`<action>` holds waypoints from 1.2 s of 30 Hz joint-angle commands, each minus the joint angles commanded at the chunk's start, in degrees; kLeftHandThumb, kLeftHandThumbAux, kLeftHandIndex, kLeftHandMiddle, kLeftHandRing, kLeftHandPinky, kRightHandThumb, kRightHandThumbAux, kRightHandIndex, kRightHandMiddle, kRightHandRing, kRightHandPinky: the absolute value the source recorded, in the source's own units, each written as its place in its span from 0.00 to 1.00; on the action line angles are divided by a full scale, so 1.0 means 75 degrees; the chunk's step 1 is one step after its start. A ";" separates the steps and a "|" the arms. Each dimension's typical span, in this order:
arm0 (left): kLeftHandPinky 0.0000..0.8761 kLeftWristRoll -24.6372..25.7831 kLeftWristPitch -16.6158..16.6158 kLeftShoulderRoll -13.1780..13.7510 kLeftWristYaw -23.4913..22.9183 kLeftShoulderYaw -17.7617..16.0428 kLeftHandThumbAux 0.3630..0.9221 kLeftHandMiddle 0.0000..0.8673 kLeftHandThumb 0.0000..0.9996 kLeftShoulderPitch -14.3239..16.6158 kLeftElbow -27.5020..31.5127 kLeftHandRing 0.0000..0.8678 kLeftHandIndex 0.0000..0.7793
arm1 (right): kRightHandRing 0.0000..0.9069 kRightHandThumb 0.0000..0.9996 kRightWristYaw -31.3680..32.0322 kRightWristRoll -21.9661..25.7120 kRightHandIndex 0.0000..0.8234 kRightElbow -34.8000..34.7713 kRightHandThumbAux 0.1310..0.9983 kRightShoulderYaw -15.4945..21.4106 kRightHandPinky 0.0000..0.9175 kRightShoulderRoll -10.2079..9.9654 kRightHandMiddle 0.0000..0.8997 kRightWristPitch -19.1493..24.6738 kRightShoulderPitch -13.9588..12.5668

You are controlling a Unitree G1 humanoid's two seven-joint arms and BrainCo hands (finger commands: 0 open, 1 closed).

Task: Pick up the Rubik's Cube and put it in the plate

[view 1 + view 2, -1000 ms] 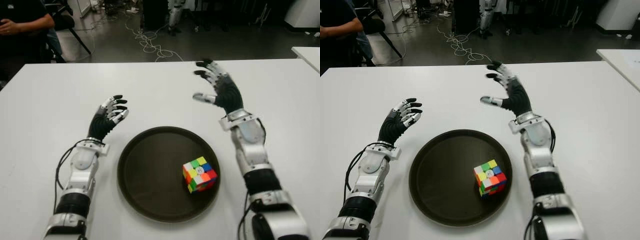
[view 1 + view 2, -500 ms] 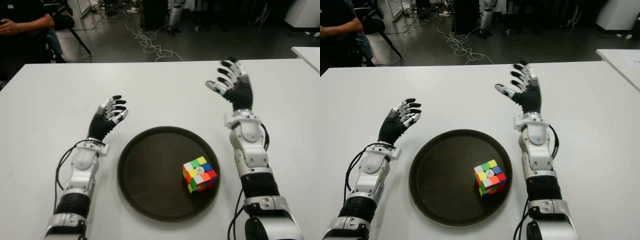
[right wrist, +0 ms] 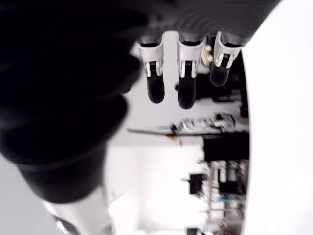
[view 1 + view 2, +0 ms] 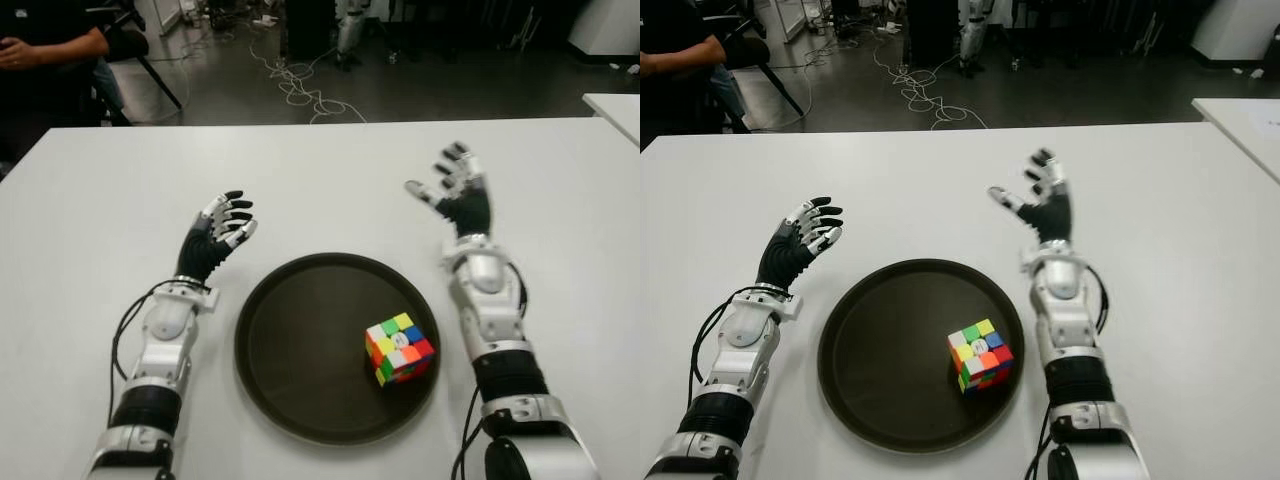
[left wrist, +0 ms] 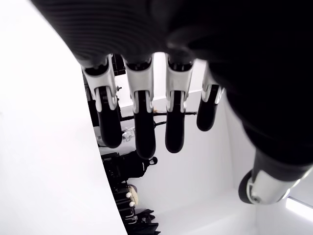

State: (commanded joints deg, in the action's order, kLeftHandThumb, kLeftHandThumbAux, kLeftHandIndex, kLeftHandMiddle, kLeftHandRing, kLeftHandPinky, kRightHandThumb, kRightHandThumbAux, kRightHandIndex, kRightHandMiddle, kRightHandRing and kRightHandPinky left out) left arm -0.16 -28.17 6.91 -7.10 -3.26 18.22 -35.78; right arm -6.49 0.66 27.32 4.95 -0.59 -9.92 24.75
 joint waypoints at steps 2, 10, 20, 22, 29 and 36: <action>0.31 0.0014 -0.0009 -0.0010 -0.0001 -0.0003 0.45 0.31 0.08 -0.0007 0.0013 0.31 0.25 | 0.17 0.02 -0.0007 -0.0066 0.11 0.0086 0.85 -0.0015 0.16 0.0044 0.19 -0.0183 0.0003; 0.32 0.0056 0.0041 -0.0016 -0.0018 -0.0019 0.45 0.30 0.09 -0.0008 0.0075 0.31 0.24 | 0.17 0.01 -0.0098 -0.0236 0.10 0.0297 0.81 0.0006 0.15 0.0195 0.18 -0.0625 0.0089; 0.29 -0.0006 0.0094 0.0011 0.0043 -0.0014 0.45 0.31 0.09 -0.0012 0.0086 0.31 0.24 | 0.19 0.04 -0.0163 -0.0210 0.12 0.0466 0.83 0.0085 0.17 0.0253 0.20 -0.0601 0.0195; 0.27 -0.0045 0.0101 0.0038 0.0062 -0.0006 0.44 0.31 0.09 0.0006 0.0033 0.30 0.24 | 0.19 0.04 -0.0168 -0.0182 0.12 0.0628 0.82 0.0140 0.17 0.0299 0.20 -0.0584 0.0284; 0.30 -0.0009 0.0024 0.0083 -0.0040 -0.0011 0.42 0.30 0.09 0.0036 -0.0050 0.30 0.24 | 0.20 0.01 -0.0171 -0.0117 0.16 0.0979 0.83 0.0241 0.18 0.0335 0.23 -0.0721 0.0436; 0.31 0.0137 -0.0028 0.0032 -0.0161 -0.0060 0.46 0.31 0.10 0.0053 -0.0099 0.31 0.25 | 0.20 0.00 -0.0205 -0.0058 0.16 0.0601 0.85 0.0282 0.18 0.0247 0.23 -0.0760 0.0255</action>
State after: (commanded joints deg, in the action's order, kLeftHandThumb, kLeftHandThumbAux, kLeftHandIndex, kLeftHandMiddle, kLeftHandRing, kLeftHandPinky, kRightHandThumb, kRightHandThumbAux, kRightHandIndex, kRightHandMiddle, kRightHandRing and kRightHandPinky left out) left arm 0.86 -28.38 7.16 -8.31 -3.71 18.62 -36.52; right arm -8.03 0.23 31.83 7.07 1.27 -15.62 26.66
